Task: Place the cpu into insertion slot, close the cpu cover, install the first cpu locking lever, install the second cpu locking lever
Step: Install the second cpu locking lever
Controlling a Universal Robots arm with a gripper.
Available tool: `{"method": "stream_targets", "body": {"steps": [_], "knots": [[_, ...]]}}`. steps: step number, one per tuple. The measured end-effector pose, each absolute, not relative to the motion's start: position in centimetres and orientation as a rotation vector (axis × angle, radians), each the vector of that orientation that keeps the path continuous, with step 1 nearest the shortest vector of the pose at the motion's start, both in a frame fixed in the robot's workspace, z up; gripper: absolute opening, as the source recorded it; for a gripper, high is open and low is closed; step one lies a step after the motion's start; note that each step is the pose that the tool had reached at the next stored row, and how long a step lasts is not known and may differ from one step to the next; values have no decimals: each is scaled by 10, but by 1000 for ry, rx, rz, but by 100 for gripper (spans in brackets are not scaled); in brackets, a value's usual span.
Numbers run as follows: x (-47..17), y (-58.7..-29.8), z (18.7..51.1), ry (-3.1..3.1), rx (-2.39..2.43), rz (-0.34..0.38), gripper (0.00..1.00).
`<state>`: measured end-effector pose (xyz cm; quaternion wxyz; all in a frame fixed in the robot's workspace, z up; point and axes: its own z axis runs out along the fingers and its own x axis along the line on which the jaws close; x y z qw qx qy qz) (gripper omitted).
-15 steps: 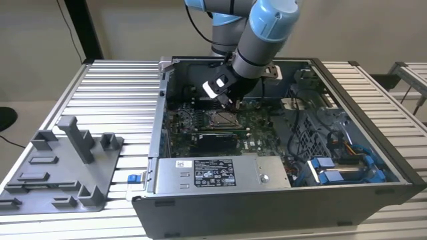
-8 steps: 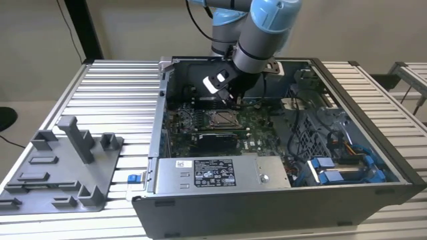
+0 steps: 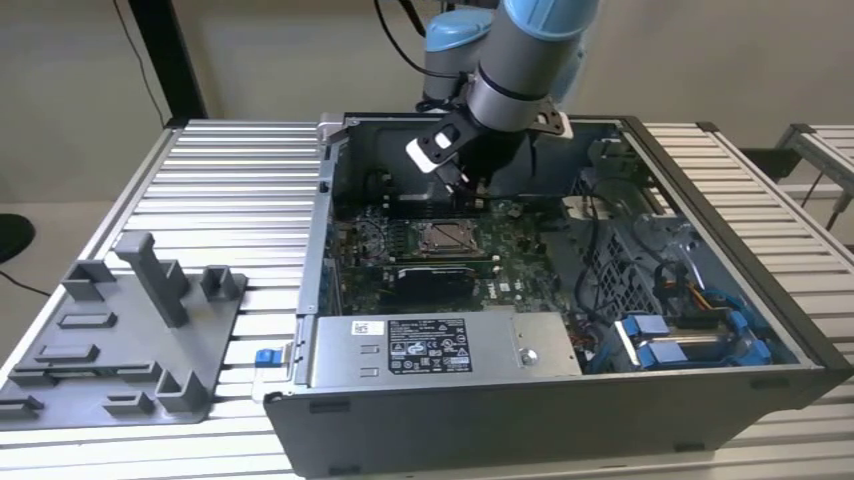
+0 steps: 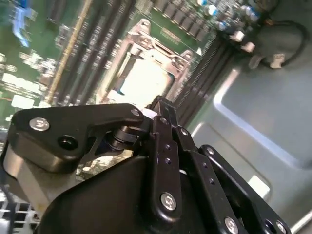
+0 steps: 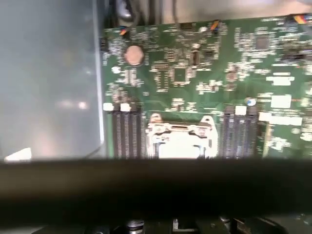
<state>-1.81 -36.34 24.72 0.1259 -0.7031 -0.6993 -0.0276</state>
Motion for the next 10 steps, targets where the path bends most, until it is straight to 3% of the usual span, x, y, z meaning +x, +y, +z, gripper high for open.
{"method": "stream_targets", "body": {"steps": [5,10], "knots": [[-18,-364,247,-2071,-2103,8,0],[-18,-364,258,-2072,-2108,22,0]]}}
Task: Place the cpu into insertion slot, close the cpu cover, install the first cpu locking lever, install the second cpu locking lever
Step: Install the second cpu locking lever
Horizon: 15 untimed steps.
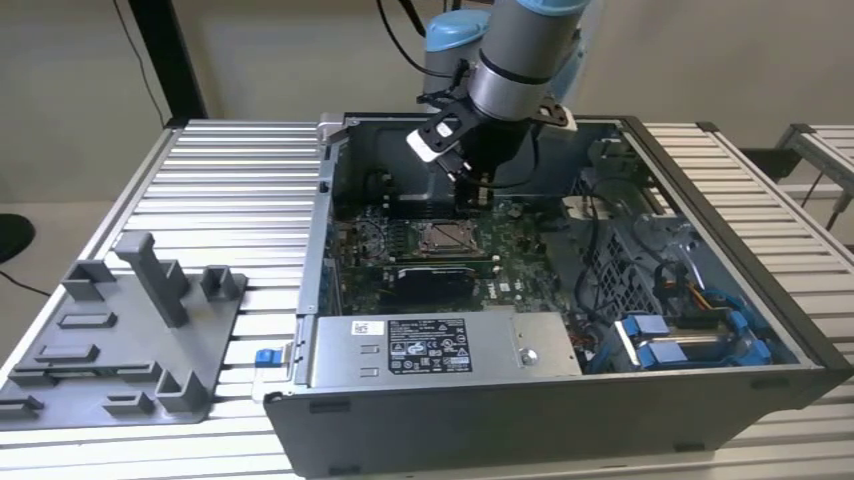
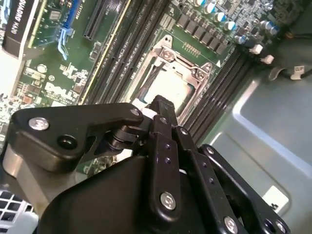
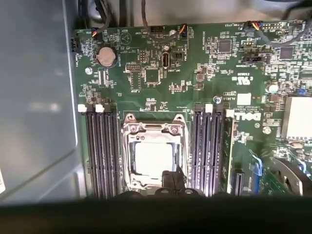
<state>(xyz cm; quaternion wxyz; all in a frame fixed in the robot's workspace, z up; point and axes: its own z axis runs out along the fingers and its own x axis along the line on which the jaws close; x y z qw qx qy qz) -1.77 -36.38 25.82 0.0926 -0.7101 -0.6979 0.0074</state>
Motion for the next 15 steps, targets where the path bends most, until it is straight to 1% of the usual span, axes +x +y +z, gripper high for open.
{"method": "stream_targets", "body": {"steps": [3,15], "knots": [[-17,-366,262,-2066,-2108,29,0],[-19,-375,259,-2068,-2110,28,0]]}}
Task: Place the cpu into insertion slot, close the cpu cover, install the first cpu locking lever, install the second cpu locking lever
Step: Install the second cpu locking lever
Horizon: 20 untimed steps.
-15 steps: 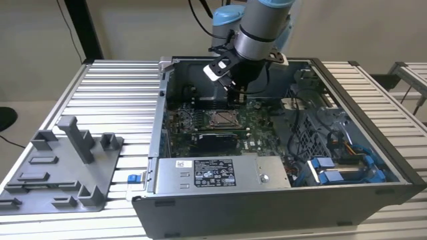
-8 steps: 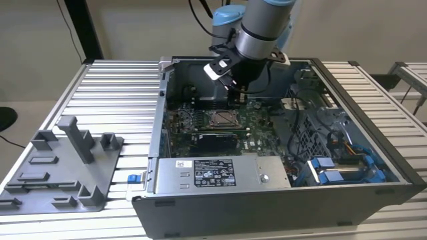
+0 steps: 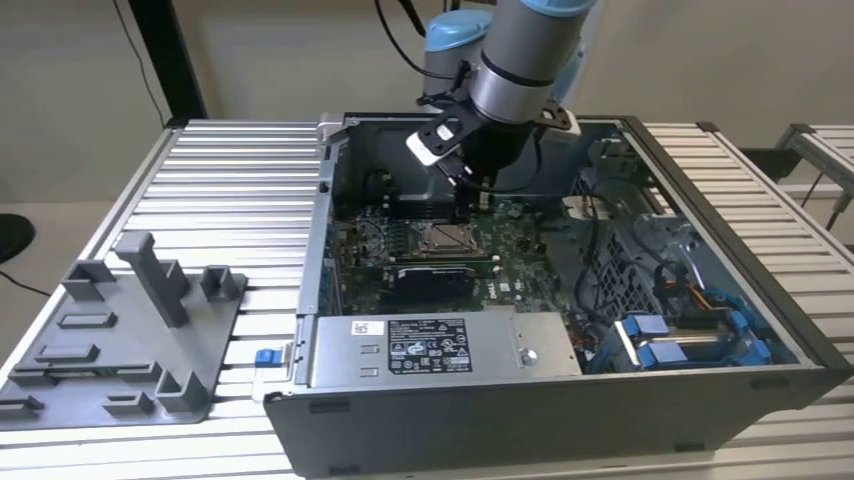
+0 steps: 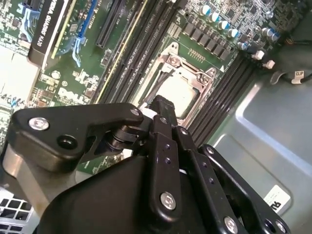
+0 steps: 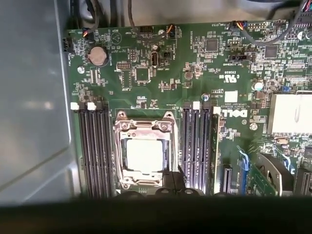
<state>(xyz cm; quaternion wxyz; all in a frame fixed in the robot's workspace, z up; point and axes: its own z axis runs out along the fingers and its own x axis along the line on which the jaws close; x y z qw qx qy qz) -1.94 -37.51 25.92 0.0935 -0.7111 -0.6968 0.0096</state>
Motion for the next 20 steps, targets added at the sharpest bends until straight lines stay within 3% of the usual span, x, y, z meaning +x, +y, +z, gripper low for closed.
{"method": "stream_targets", "body": {"steps": [20], "knots": [[-35,-383,252,-2069,-2112,27,0]]}}
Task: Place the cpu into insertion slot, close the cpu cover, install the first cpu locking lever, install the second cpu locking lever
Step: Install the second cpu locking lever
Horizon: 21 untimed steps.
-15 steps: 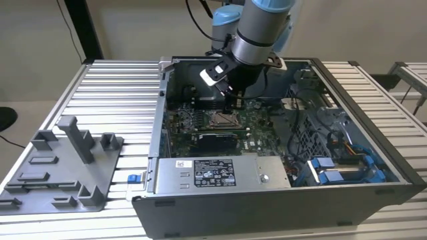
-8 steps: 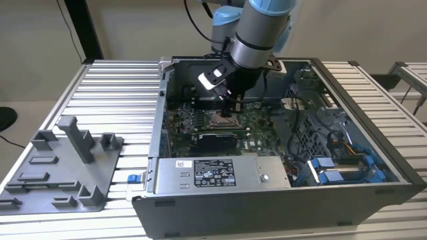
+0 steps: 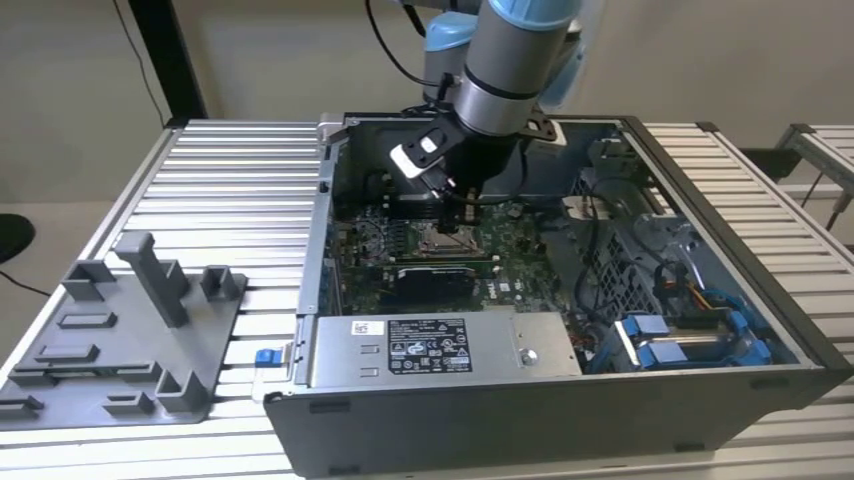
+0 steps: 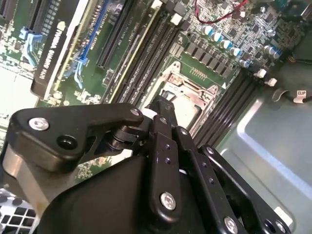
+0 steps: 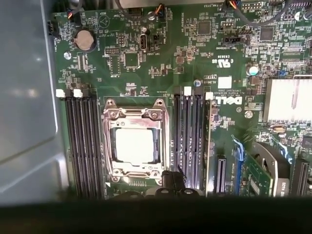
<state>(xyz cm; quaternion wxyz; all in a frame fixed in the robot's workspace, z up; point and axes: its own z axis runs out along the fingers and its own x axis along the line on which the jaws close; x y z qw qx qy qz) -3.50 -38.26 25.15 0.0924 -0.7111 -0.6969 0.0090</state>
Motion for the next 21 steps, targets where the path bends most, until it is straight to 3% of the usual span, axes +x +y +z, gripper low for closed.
{"method": "stream_targets", "body": {"steps": [21], "knots": [[-60,-382,237,-2036,-2124,3,0]]}}
